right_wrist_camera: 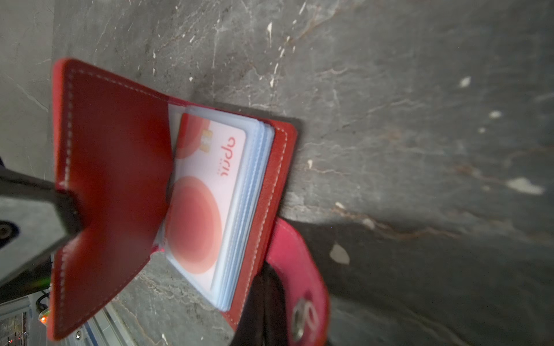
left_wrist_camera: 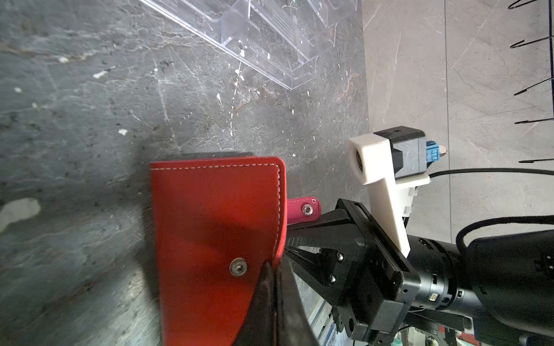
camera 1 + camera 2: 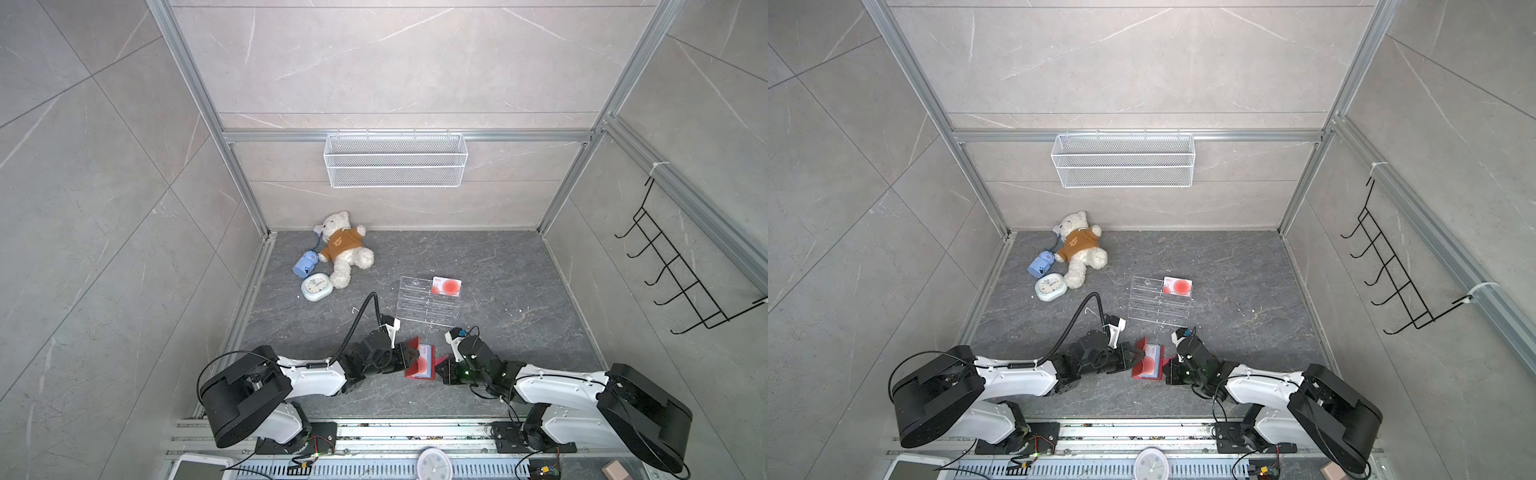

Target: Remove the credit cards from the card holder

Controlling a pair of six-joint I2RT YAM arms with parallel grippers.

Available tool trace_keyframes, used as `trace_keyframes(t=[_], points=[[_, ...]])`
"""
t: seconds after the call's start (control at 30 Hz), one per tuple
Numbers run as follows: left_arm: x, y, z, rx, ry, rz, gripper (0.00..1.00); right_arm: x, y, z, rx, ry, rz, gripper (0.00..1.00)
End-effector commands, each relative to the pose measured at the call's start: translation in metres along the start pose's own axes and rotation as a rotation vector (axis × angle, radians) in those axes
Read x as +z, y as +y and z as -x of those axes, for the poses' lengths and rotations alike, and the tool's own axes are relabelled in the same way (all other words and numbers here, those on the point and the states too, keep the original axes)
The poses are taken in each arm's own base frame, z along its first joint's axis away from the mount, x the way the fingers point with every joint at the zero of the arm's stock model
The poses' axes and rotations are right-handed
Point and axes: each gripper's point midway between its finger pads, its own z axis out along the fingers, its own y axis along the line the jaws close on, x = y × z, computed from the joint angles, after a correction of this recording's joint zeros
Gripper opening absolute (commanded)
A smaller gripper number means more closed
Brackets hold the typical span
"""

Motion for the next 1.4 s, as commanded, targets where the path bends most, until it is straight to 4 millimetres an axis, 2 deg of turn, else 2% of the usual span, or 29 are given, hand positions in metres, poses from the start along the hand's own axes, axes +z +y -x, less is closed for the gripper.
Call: trace_keyframes(t=[0.0, 0.17, 0.33, 0.63, 0.77, 0.97, 1.07, 1.2, 1.37], points=[[0.0, -0.022, 0.008, 0.023, -0.02, -0.075, 0.0, 0.0, -0.001, -0.004, -0.002, 0.014, 0.0, 0.06], [-0.009, -0.014, 0.007, 0.033, -0.034, -0.033, 0.0, 0.0, -0.002, -0.006, 0.001, 0.016, 0.001, 0.06], [-0.024, 0.012, 0.005, 0.064, -0.039, 0.112, 0.0, -0.001, -0.002, -0.005, 0.001, 0.012, 0.001, 0.06], [-0.045, 0.042, 0.002, 0.118, -0.045, 0.265, 0.0, -0.001, -0.001, -0.005, 0.0, 0.014, 0.002, 0.06], [-0.051, 0.052, 0.0, 0.114, -0.047, 0.313, 0.19, -0.001, -0.001, -0.004, 0.0, 0.012, 0.001, 0.06], [-0.066, 0.062, 0.005, 0.108, -0.091, 0.366, 0.35, -0.003, 0.004, -0.002, 0.003, 0.009, 0.017, 0.06], [-0.082, 0.067, 0.014, 0.092, -0.147, 0.429, 0.43, -0.005, 0.006, 0.001, 0.002, 0.0, 0.021, 0.07], [-0.099, 0.056, 0.024, 0.097, -0.203, 0.425, 0.56, -0.009, 0.013, 0.004, 0.008, -0.01, 0.041, 0.12], [-0.106, 0.032, 0.032, 0.1, -0.223, 0.349, 0.63, -0.017, 0.016, 0.01, 0.006, -0.034, 0.039, 0.16]])
